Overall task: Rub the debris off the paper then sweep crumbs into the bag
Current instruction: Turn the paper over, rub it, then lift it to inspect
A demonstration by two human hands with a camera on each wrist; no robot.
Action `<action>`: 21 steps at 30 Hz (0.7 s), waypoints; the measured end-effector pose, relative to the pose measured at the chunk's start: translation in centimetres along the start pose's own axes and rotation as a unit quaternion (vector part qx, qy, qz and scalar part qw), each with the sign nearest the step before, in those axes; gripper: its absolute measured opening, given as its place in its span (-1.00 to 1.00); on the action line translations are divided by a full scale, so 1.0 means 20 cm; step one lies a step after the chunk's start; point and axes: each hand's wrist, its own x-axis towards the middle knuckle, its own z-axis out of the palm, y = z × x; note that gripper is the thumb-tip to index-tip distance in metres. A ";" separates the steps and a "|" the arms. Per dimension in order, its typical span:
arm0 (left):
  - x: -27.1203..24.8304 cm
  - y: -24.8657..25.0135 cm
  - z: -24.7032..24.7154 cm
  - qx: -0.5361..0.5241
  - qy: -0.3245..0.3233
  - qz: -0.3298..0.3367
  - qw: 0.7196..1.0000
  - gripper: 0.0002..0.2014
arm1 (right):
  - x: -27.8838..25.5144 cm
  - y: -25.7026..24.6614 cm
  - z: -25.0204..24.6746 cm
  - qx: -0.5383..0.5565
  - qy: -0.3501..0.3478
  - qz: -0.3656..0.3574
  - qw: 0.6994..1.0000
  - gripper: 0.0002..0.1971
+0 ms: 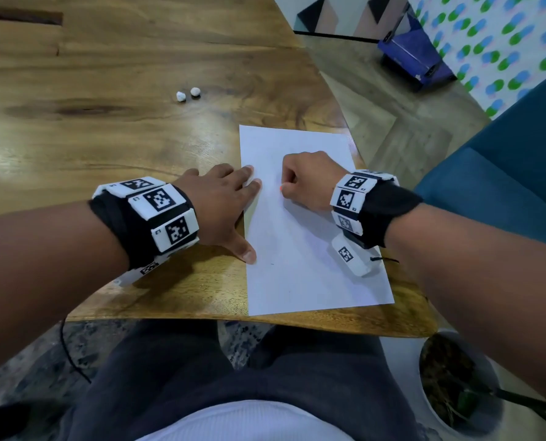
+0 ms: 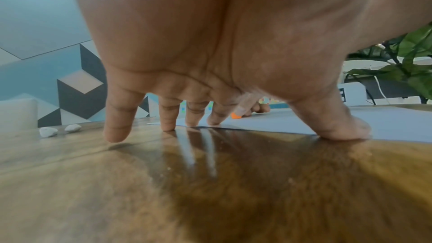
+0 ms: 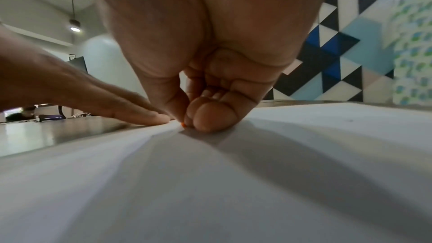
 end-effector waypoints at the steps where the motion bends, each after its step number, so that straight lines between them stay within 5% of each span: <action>1: 0.00 0.00 0.00 -0.004 0.000 -0.001 1.000 0.34 | -0.01 0.01 0.00 -0.002 0.003 -0.001 1.000 -0.94; 10: 0.01 0.01 0.00 -0.007 -0.007 -0.001 1.000 0.35 | -0.41 -0.15 0.14 -0.043 -0.152 -0.202 0.967 -0.93; 16: 0.00 0.02 -0.02 -0.012 -0.025 -0.002 1.000 0.28 | -0.27 -0.04 0.10 -0.006 -0.044 -0.054 0.998 -0.94; 21: 0.00 0.01 -0.01 -0.020 -0.027 -0.003 0.999 0.29 | -0.39 -0.11 0.15 -0.051 -0.124 -0.140 0.981 -0.91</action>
